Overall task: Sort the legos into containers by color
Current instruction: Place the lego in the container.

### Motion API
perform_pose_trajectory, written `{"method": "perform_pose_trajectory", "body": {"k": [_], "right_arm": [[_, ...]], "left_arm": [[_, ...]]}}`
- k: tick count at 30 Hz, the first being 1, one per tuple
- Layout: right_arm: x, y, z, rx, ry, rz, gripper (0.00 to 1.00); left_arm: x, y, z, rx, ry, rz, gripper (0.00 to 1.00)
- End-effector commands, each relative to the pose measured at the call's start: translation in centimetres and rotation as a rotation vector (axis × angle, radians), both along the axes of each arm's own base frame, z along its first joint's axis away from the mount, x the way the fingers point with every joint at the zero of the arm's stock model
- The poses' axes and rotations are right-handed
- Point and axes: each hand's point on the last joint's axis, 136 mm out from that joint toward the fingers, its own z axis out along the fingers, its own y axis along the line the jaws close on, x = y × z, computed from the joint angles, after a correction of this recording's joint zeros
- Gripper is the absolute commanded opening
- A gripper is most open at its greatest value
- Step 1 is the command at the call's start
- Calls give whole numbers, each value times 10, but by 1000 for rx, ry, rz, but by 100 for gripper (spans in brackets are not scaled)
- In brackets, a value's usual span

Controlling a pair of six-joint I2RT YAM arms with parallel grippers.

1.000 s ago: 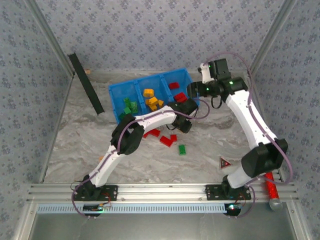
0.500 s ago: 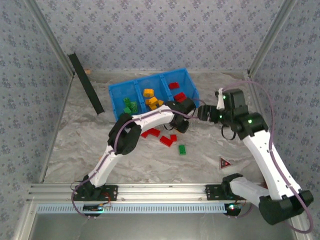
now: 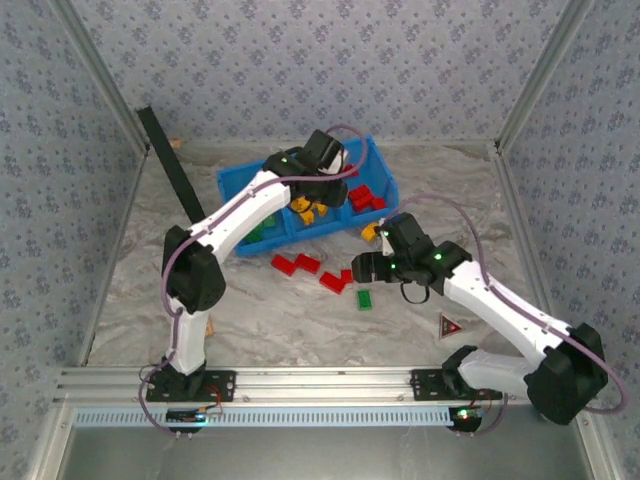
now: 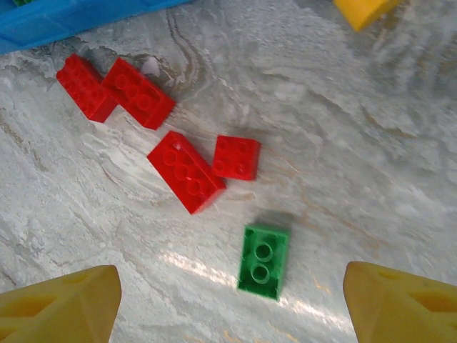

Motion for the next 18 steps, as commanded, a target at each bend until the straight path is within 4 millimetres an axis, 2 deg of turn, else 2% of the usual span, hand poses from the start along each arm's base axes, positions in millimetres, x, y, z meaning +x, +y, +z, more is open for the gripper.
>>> {"method": "perform_pose_trajectory", "body": {"k": [1,10,18], "right_arm": [[15,20,-8,0,-9,46,83],[32,58,-44,-29,87,125,80],[39,62,-79,-93,187,83,72]], "left_arm": [[5,17,-4,26,28,35,28],[54,57,-30,106,41,151,28],[76,61,-61,138,78,165,28]]}}
